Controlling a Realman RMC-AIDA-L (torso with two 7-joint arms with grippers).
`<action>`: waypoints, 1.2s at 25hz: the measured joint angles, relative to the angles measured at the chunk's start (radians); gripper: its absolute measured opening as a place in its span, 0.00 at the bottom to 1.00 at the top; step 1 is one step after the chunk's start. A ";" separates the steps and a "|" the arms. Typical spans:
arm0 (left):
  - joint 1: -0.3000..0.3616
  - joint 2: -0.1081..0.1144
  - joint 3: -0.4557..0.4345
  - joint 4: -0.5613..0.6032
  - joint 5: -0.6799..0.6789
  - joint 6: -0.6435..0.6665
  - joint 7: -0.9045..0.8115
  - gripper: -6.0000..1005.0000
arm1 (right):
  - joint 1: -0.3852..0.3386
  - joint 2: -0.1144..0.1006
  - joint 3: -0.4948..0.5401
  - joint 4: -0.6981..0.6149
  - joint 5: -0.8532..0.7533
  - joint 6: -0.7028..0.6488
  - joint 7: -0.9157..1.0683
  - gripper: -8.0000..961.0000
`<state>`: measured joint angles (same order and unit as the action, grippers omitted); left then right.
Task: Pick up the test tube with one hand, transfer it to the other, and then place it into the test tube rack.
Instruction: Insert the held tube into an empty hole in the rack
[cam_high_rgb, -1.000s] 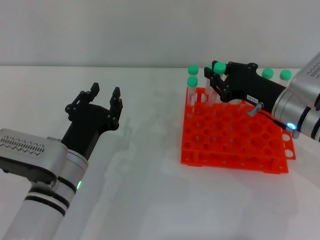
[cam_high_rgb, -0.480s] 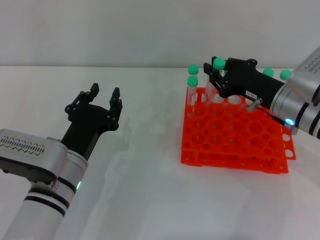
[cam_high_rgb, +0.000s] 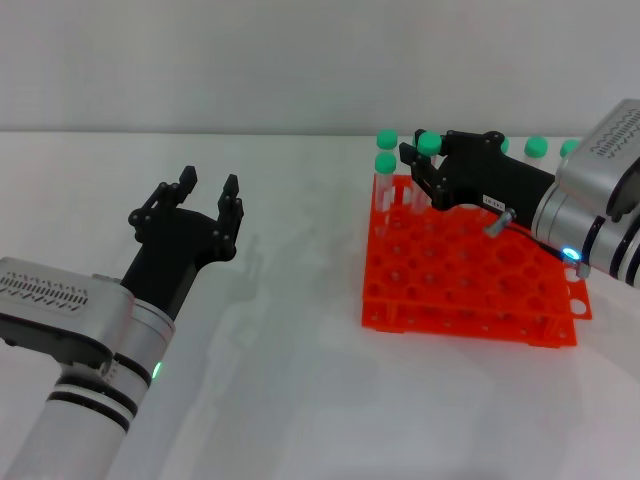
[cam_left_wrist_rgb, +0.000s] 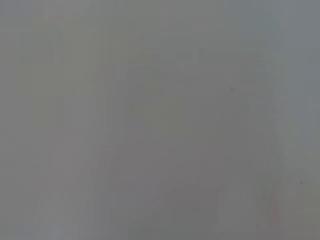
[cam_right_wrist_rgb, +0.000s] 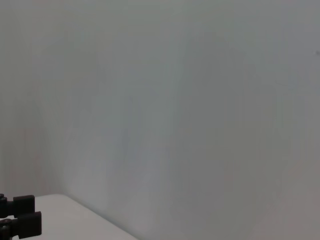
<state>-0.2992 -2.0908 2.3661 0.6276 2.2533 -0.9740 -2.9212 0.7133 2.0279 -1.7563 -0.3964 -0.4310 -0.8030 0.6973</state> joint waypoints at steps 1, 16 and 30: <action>0.000 0.000 0.000 0.000 0.000 0.000 0.000 0.47 | 0.000 0.000 -0.001 -0.001 -0.001 0.001 -0.003 0.22; -0.004 0.000 -0.004 -0.002 0.000 0.000 0.001 0.47 | 0.018 0.000 -0.036 -0.007 0.003 0.042 -0.038 0.22; -0.008 0.001 -0.007 -0.007 0.000 -0.001 0.005 0.47 | 0.012 0.000 -0.050 -0.018 0.003 0.030 -0.060 0.24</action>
<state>-0.3075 -2.0893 2.3594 0.6203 2.2534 -0.9751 -2.9165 0.7256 2.0279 -1.8065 -0.4139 -0.4277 -0.7733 0.6377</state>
